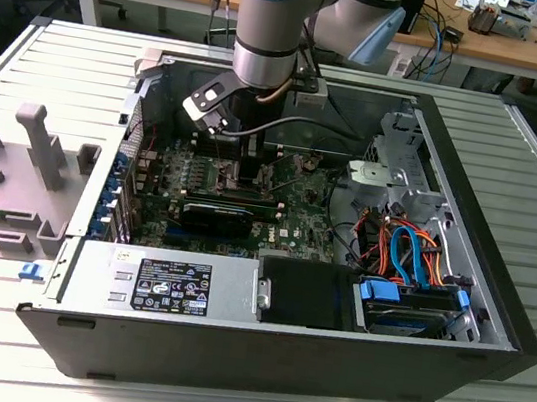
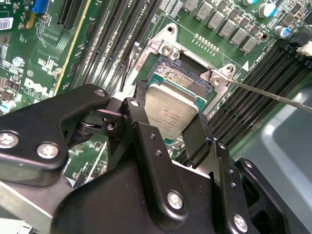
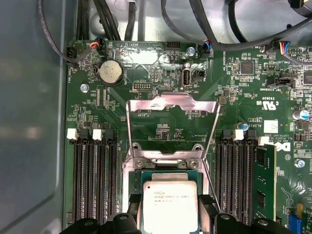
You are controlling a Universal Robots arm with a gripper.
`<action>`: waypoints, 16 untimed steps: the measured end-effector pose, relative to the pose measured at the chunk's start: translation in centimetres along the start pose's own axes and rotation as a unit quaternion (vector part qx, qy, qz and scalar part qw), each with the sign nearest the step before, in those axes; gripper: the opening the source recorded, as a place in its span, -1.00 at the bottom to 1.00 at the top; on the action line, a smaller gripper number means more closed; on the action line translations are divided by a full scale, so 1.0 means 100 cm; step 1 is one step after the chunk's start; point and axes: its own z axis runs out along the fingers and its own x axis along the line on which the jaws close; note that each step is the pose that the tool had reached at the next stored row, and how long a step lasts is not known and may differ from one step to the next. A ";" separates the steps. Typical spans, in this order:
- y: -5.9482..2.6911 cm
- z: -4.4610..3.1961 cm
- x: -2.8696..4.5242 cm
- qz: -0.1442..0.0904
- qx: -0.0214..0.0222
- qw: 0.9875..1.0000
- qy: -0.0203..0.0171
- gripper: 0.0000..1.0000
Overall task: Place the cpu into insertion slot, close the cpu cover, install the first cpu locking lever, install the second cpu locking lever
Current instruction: 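Place the cpu into insertion slot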
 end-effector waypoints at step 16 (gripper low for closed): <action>-0.0036 0.0105 0.0005 0.000 0.000 1.000 0.000 0.08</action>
